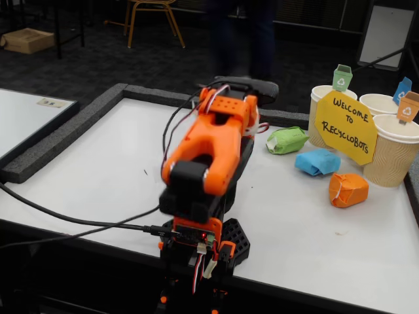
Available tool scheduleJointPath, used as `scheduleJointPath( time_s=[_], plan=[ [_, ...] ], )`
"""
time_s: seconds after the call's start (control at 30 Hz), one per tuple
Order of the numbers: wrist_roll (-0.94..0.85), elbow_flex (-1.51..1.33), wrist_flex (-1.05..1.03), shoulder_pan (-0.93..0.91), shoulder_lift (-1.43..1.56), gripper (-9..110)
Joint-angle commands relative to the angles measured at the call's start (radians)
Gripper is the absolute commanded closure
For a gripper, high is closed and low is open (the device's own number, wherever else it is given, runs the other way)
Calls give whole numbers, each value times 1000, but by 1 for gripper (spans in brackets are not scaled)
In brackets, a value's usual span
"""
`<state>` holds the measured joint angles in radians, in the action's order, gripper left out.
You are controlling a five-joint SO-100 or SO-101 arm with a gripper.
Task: Sort rubbish by color.
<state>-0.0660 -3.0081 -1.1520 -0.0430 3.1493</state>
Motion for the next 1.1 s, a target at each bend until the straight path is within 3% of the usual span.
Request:
scheduleJointPath(
  time_s=[0.0,0.63,0.8,1.07],
  plan=[
    [2,304,69,-80,-198,95],
    [-210,1092,-291,-186,-606,93],
    [-287,1167,-336,-216,-673,92],
    [-557,1169,-388,-238,-718,91]
  ],
)
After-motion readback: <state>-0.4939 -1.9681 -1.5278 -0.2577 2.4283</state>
